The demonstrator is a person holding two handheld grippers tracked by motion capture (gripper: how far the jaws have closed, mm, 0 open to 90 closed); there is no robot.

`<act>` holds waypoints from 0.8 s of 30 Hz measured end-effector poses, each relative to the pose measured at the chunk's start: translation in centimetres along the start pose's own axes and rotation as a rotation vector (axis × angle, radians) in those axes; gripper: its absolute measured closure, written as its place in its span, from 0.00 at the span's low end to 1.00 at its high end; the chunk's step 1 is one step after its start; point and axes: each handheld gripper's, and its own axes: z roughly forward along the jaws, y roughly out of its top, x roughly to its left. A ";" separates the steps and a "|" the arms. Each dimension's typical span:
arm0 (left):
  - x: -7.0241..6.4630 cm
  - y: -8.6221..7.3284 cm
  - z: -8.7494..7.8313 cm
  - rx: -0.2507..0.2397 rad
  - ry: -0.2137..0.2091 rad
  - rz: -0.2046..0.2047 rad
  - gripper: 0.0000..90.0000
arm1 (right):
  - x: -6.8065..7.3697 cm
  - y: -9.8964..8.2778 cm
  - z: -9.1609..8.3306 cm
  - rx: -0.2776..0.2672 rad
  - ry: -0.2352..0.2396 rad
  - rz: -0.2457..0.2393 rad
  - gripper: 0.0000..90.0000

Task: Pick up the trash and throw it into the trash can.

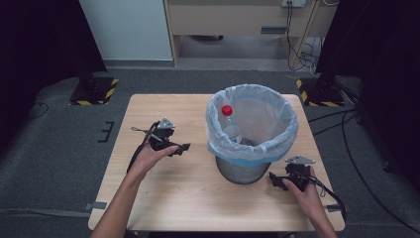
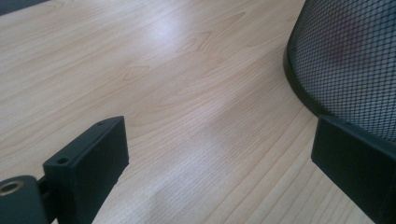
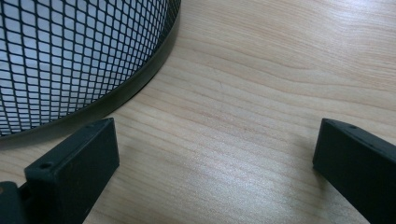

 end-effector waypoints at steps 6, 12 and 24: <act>0.8 -1.1 0.1 0.033 0.028 -0.010 0.04 | 0.0 0.0 0.0 0.000 0.000 0.000 0.01; 1.6 -2.2 0.0 0.064 0.069 -0.020 0.04 | 0.0 0.0 0.0 0.000 0.000 0.000 0.01; 3.1 -3.9 0.0 0.106 0.169 -0.041 0.04 | 0.0 0.0 0.0 0.000 0.000 0.000 0.01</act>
